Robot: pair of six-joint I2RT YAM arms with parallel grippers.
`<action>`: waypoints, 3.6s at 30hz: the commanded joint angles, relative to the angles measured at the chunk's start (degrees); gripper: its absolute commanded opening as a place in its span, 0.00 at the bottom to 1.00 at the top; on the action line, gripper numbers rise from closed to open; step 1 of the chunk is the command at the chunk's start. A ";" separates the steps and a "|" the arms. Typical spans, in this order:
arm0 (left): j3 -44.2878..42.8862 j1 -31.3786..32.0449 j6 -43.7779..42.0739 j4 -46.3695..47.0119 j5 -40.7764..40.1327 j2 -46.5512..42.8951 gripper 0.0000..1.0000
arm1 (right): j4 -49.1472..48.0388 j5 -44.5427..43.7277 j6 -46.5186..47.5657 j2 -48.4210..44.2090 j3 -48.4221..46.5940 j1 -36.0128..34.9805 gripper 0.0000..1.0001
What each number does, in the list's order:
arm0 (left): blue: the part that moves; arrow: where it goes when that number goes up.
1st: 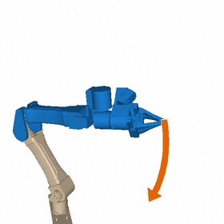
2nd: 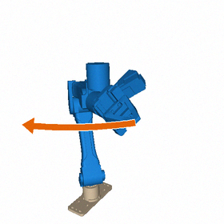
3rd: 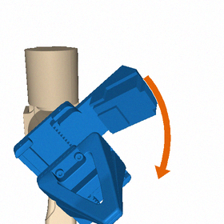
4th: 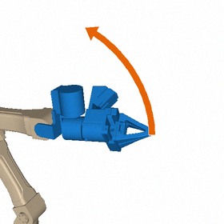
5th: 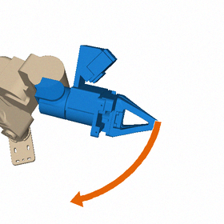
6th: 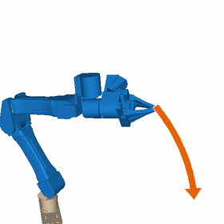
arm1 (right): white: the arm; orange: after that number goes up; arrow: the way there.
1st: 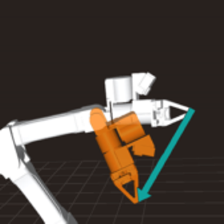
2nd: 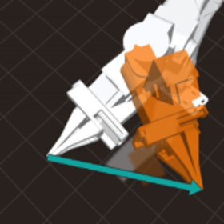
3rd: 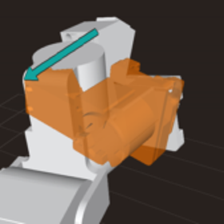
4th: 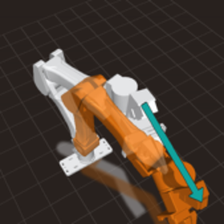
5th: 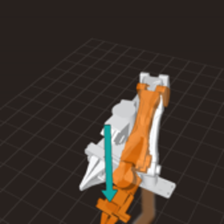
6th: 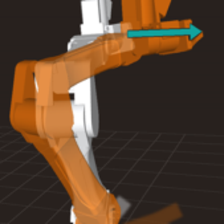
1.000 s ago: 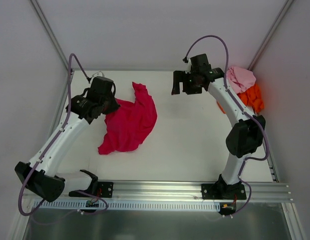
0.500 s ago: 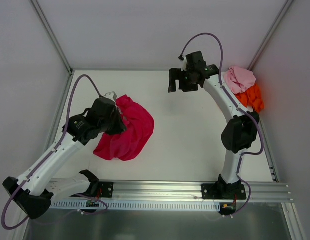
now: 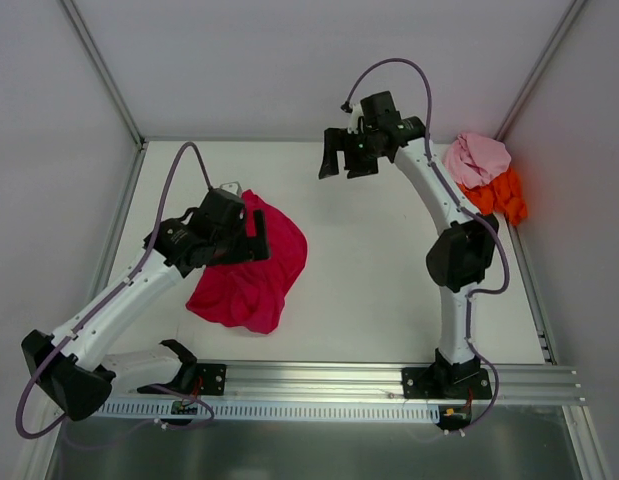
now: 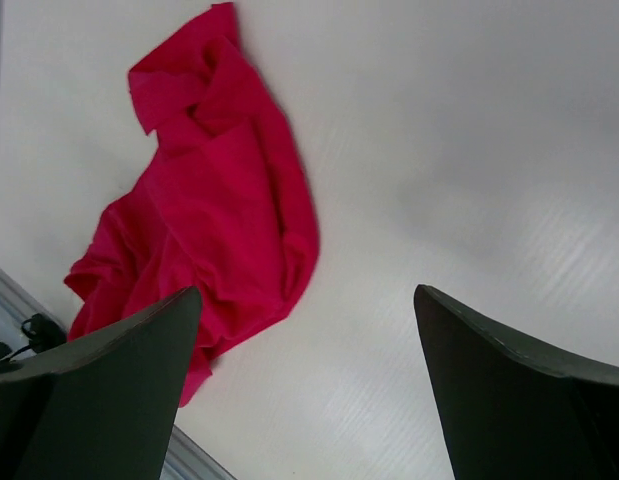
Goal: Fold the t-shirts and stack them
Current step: Flatten out the tshirt
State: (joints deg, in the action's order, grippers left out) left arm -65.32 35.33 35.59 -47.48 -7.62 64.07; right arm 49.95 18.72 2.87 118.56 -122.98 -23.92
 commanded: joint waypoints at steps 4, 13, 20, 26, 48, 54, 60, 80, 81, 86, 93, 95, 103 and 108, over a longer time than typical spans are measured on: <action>-1.31 0.18 -0.35 -0.50 -2.32 5.35 0.82 | 3.05 12.74 -5.59 8.17 -13.60 -0.78 0.93; 0.37 0.18 4.75 -7.71 -3.19 9.05 0.71 | 2.43 10.11 -3.67 5.72 -5.01 -1.21 0.92; 1.86 0.00 5.45 -7.10 -3.37 11.51 0.71 | 3.13 9.67 -0.42 4.22 -2.71 -1.48 0.92; 2.31 0.09 6.15 -4.72 -7.57 13.18 0.65 | 1.99 10.90 0.38 3.34 0.45 -1.83 0.92; -3.76 -0.18 3.16 2.14 -10.93 20.30 0.61 | 0.85 11.69 2.31 1.41 5.91 -3.32 0.92; -5.78 -0.18 6.68 -3.83 -14.09 20.21 0.61 | 1.11 11.43 2.49 1.49 6.35 -3.32 0.92; -5.00 -0.35 8.88 -6.48 -15.41 20.12 0.61 | 0.94 11.51 2.49 1.41 6.87 -3.41 0.92; -1.30 -0.70 8.18 -1.91 -12.42 22.76 0.40 | 1.11 10.90 2.93 0.62 7.93 -3.41 0.92; -1.39 -0.62 8.26 -2.00 -12.42 22.94 0.35 | 1.11 10.90 2.93 0.53 7.93 -3.41 0.92; -1.91 -0.61 8.26 -2.61 -12.86 22.68 0.00 | 1.02 11.07 2.93 0.79 7.84 -3.41 0.92; -11.21 -0.62 10.90 -10.77 -23.22 14.79 0.00 | 6.55 14.23 1.35 8.08 -4.18 -3.68 0.92; -13.94 -0.70 11.08 -12.71 -26.21 12.93 0.00 | 5.51 15.99 0.12 9.05 -5.95 -3.68 0.92; -23.36 -0.70 13.63 -20.63 -29.21 6.69 0.00 | -1.09 25.05 -7.45 14.15 -9.30 -5.95 0.91; -21.79 -0.70 15.90 -23.35 -29.21 2.47 0.00 | -2.05 27.50 -6.39 16.96 -6.22 -8.59 0.91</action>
State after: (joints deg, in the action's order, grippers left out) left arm -87.68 35.16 48.82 -66.46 -34.83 67.99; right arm 48.84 41.80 -2.35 134.02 -129.73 -30.20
